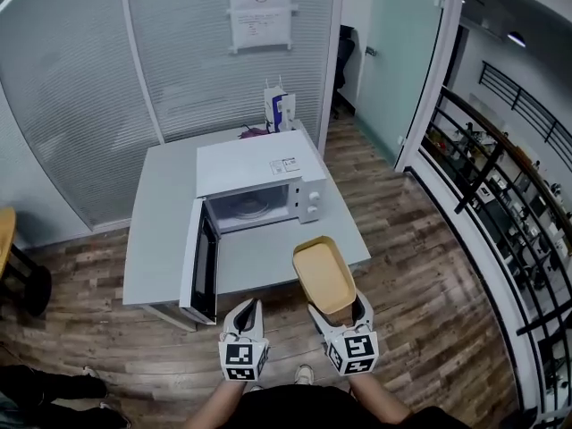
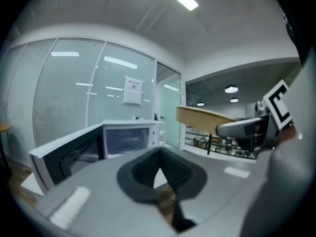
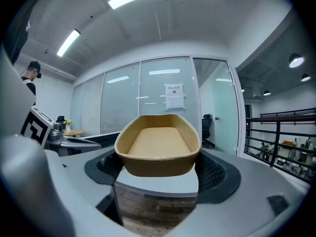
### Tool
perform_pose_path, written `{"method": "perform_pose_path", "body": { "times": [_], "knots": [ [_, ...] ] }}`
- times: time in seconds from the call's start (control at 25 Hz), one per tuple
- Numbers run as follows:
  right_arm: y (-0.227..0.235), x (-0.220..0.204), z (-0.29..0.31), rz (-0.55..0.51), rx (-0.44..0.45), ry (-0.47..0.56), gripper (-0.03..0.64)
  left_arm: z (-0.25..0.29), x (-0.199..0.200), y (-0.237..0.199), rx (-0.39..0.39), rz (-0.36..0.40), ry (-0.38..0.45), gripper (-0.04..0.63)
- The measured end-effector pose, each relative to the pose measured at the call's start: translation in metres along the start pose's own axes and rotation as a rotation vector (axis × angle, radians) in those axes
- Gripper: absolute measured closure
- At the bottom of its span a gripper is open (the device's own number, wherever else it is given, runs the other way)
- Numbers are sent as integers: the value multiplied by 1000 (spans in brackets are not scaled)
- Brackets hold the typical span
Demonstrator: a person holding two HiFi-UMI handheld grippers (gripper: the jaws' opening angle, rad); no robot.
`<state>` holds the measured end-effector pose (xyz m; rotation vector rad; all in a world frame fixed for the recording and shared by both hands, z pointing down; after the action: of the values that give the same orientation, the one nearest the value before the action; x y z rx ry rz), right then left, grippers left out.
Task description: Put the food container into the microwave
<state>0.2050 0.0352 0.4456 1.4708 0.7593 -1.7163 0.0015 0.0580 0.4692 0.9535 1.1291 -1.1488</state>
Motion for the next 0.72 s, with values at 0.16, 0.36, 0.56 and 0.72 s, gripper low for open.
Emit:
{"method": "perform_pose_path", "body": {
  "times": [0.16,0.36,0.56,0.72],
  "knots": [
    [22,-6,9,6,31,-17,175,14,3,12,39,2,-13,589],
    [37,-13,22,33,70,-21,175,23,2,16,85,7,-37,589],
    [41,-17,43,44,100,-30,175,32,-3,12,101,-5,-65,589],
    [41,-20,67,38,103,-53,175,49,-6,0,104,-13,-74,589]
  ]
}}
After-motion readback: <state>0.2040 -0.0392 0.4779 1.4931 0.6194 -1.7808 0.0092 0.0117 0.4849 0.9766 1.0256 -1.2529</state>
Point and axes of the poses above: the fingertips, and each gripper's own axes: z forward along the fingers, y to its right, x out of its top, the point moved 5 cm from there along -z, backward along the fingers, and after that the axes turned 6 degrees about x, right-handed, at the moved point
